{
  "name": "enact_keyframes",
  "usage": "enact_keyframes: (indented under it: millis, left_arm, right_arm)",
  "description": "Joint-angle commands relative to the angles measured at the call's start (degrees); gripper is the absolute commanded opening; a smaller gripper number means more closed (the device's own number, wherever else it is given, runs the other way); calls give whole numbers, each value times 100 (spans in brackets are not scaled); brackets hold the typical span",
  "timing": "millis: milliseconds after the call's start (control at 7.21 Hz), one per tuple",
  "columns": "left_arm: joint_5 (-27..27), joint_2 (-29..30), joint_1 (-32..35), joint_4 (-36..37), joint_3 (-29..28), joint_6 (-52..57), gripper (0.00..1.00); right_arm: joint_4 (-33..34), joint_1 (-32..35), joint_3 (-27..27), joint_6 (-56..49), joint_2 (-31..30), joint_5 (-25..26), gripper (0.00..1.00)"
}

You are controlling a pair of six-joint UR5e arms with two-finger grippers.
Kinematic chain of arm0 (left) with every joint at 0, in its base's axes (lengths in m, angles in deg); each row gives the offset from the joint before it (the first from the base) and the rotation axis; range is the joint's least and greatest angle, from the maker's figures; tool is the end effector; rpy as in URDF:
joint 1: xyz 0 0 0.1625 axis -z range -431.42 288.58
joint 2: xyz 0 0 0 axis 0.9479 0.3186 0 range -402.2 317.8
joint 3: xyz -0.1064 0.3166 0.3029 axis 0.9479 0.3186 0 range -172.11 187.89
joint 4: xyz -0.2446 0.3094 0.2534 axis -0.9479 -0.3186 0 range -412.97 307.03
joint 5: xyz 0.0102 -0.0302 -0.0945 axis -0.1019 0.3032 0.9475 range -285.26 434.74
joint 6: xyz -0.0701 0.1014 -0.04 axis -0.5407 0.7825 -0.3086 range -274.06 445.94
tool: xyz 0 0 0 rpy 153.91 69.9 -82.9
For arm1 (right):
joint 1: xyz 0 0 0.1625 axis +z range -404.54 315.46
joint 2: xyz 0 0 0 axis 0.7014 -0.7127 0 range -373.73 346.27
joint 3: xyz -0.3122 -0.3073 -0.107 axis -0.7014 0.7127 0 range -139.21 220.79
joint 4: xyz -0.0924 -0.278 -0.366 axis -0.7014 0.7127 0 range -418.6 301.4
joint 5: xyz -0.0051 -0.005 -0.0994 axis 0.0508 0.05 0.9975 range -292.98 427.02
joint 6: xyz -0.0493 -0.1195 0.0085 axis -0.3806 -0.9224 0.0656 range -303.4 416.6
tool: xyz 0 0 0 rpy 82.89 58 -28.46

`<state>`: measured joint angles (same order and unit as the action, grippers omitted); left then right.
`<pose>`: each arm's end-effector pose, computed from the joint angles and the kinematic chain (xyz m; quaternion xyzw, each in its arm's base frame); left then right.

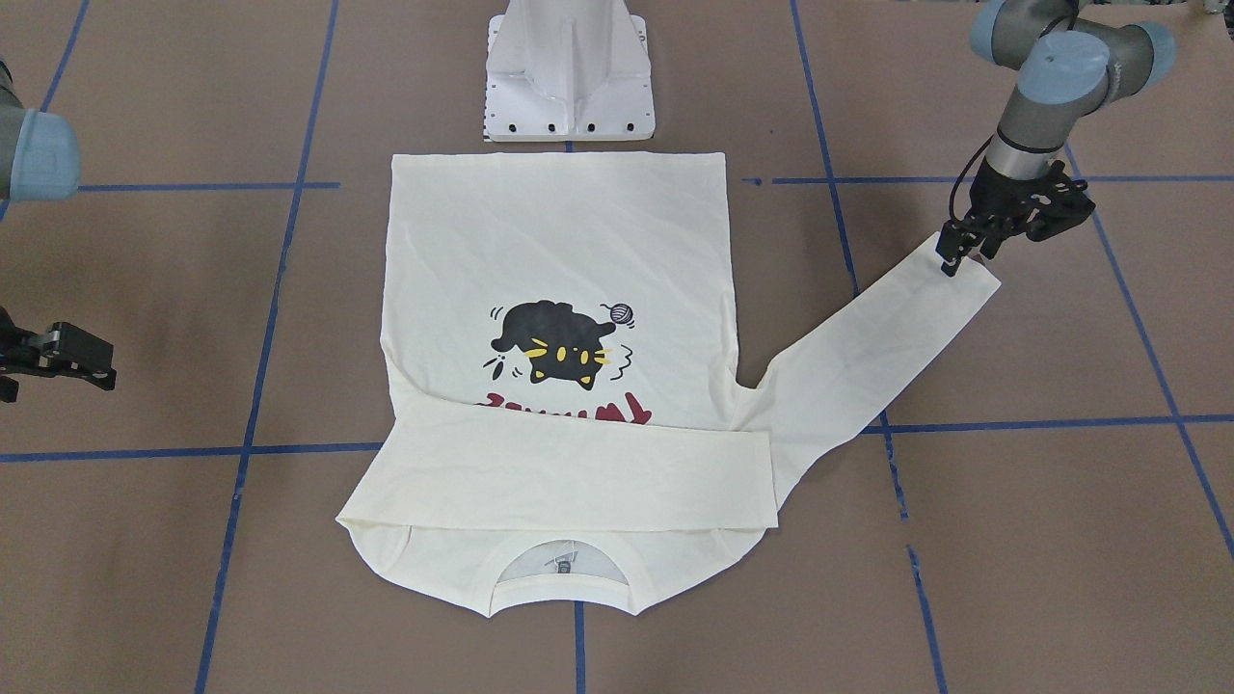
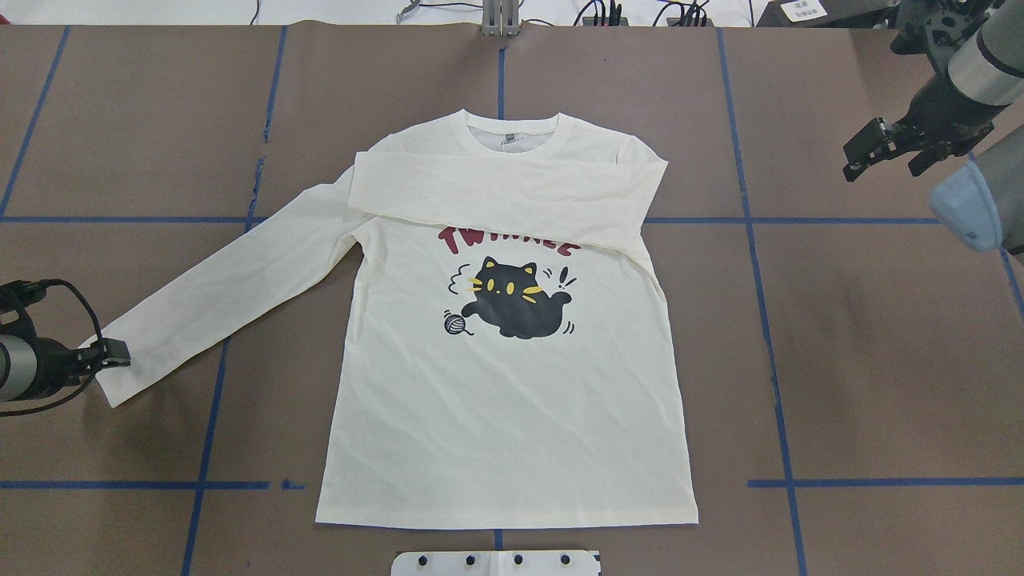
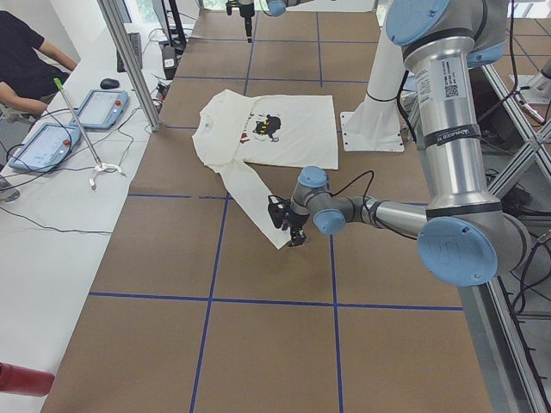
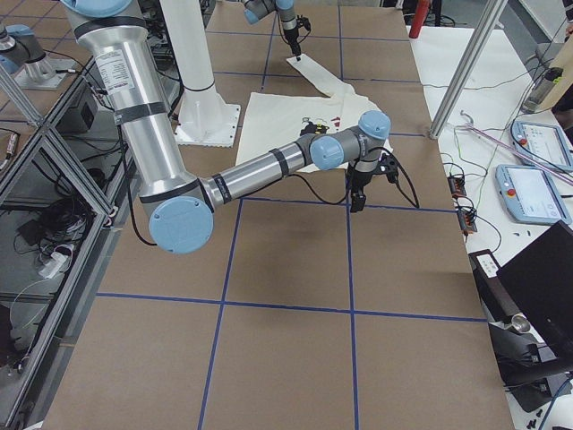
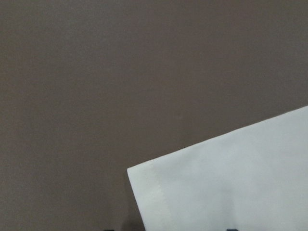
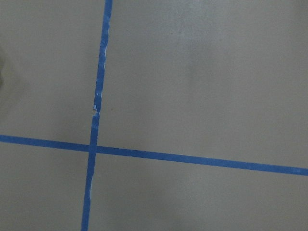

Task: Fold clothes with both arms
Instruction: 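Release the sleeve and raise the right gripper while the left gripper grasps the other cuff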

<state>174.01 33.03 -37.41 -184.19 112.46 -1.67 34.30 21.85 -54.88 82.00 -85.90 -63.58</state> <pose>0.3464 -0.3693 0.6310 0.0372 0.3555 -0.2271 0.9059 -0.2266 -0.6410 0.4696 0.0110 -0.3801 -0.0476 0.9237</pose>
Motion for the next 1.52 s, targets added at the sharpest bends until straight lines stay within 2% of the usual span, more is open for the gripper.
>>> enact_keyframes:
  millis: [0, 693, 970, 1109, 1248, 1386]
  left_arm:
    - [5, 0, 0, 0, 10, -28, 44]
    - [31, 9, 9, 9, 150, -29, 0]
    - [75, 0, 44, 114, 579, -11, 0]
    - [75, 96, 87, 532, 860, 50, 0]
    - [75, 401, 157, 1224, 1098, 77, 0]
    - [66, 1057, 315, 1883, 1100, 94, 0]
  right_arm:
    - [0, 5, -5, 0, 10, -1, 100]
    - [0, 14, -5, 0, 19, -1, 100]
    - [0, 67, -22, 0, -25, -1, 100]
    - [0, 93, -135, 0, -199, -1, 100]
    - [0, 137, -223, -9, -409, 17, 100]
    - [-9, 189, -268, -9, -525, 26, 100]
